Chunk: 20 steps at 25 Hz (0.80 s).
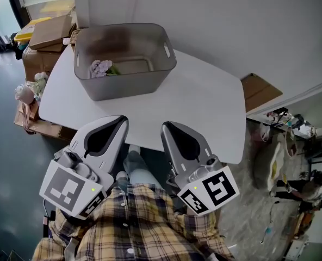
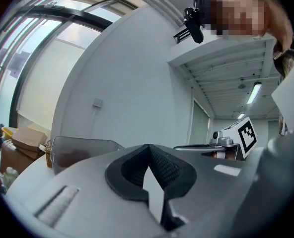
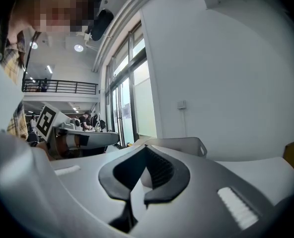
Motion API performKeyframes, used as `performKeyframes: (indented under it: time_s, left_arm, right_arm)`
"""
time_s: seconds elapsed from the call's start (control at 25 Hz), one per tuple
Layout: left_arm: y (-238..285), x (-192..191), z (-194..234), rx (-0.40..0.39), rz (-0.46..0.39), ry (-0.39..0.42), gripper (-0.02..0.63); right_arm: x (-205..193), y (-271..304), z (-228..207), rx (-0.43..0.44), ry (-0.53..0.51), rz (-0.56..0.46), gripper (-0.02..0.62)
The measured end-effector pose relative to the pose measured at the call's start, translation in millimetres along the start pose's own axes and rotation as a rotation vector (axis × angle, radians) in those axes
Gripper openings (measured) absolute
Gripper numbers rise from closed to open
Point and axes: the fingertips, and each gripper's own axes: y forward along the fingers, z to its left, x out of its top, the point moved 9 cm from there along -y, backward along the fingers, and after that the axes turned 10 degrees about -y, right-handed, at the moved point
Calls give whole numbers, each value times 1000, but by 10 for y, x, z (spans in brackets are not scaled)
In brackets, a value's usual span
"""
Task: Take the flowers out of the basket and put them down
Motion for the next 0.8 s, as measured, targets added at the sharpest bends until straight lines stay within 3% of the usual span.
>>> performKeyframes:
  time_s: [0.8]
  left_arm:
    - [1276,392,677,119,-10,2,12]
  right_arm:
    - [195,1146,-1315,124,-21,-10,5]
